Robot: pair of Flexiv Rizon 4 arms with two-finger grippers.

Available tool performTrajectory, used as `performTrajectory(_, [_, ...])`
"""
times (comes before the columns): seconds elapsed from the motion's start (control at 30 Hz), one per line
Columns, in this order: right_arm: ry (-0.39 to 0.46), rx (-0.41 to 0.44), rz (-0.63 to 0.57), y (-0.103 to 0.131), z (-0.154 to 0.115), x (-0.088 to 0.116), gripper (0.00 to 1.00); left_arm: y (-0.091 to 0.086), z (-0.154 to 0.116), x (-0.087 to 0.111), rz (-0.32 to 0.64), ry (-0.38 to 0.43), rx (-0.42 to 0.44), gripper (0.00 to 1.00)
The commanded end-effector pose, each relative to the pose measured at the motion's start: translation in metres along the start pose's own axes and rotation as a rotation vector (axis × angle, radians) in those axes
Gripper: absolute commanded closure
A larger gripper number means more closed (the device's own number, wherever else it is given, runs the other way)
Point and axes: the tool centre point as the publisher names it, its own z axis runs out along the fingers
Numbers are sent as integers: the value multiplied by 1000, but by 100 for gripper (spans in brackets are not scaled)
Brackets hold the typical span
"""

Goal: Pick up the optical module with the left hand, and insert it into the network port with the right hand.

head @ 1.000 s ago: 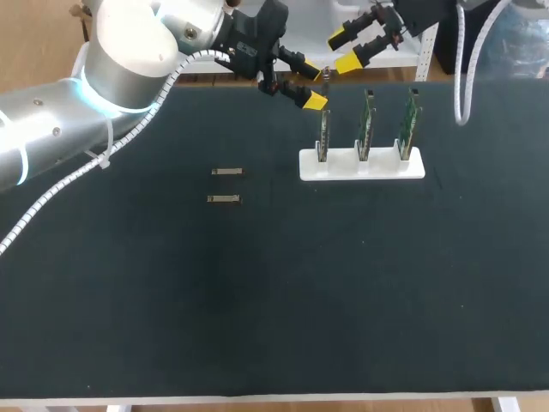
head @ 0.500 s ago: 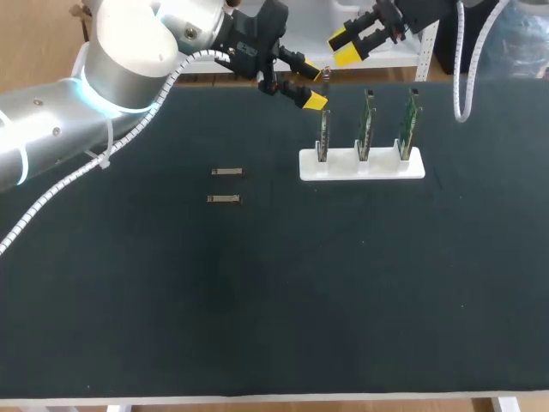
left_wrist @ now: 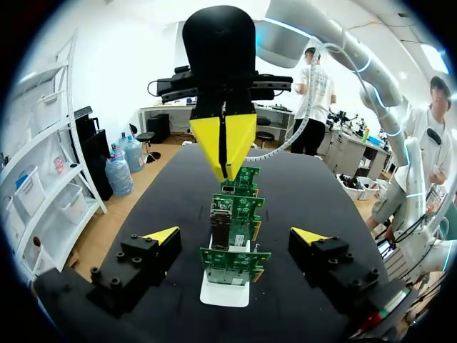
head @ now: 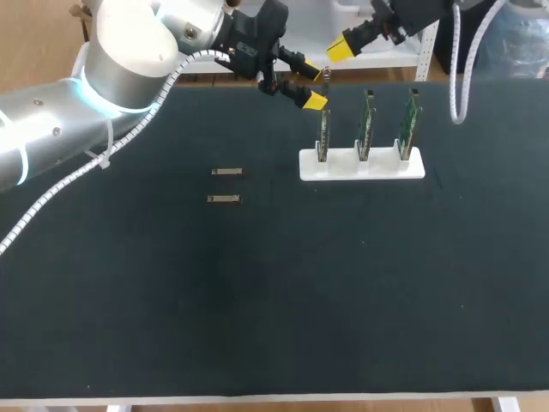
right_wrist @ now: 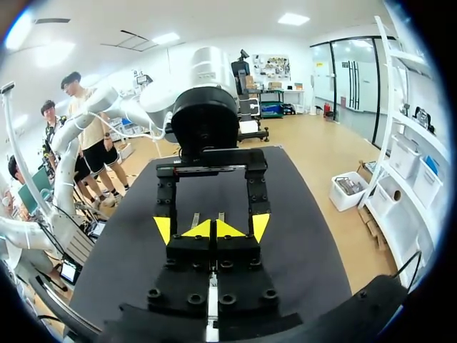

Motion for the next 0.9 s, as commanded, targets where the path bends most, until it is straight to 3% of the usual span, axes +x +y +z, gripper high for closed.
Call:
performTrajectory(0.03, [3,-311,-2,-9,1,-1,100,0,0,0,1,1,-1,0])
performTrajectory(0.9, [27,-334,15,-15,12,9,100,0,0,0,1,1,-1,0])
